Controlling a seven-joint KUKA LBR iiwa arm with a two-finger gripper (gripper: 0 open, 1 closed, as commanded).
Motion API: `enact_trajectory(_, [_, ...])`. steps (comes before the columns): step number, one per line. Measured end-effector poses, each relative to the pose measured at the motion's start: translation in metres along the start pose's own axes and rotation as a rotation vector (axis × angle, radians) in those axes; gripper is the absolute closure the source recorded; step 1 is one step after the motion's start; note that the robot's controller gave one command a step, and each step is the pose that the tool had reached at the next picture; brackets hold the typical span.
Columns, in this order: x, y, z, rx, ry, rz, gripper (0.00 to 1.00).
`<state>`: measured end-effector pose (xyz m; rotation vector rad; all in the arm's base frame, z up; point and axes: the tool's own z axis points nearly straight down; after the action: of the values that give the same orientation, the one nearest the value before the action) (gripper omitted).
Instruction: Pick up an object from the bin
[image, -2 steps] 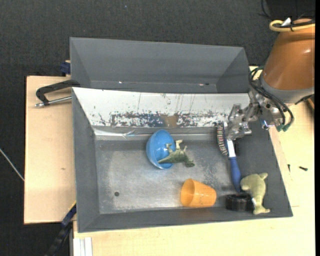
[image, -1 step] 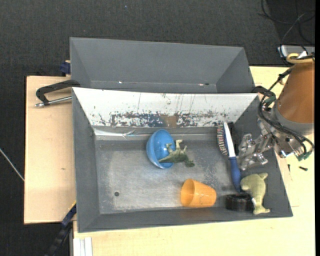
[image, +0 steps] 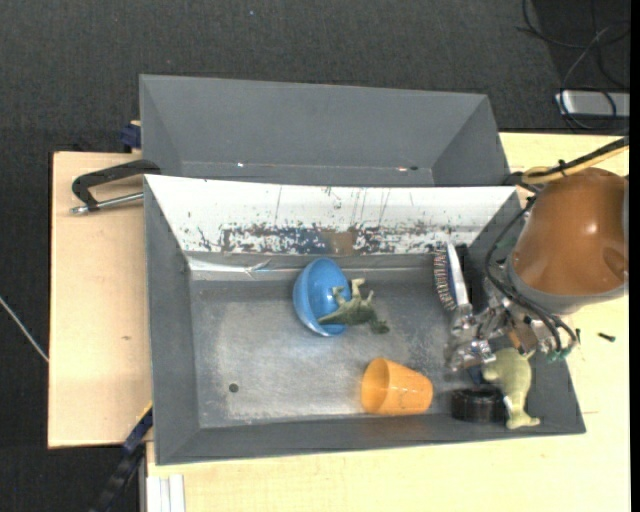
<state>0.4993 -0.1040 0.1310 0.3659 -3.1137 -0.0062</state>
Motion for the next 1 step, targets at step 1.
enact_trajectory(1, [-0.0018, -0.0010, -0.0041, 0.004, -0.007, -0.001, 0.00])
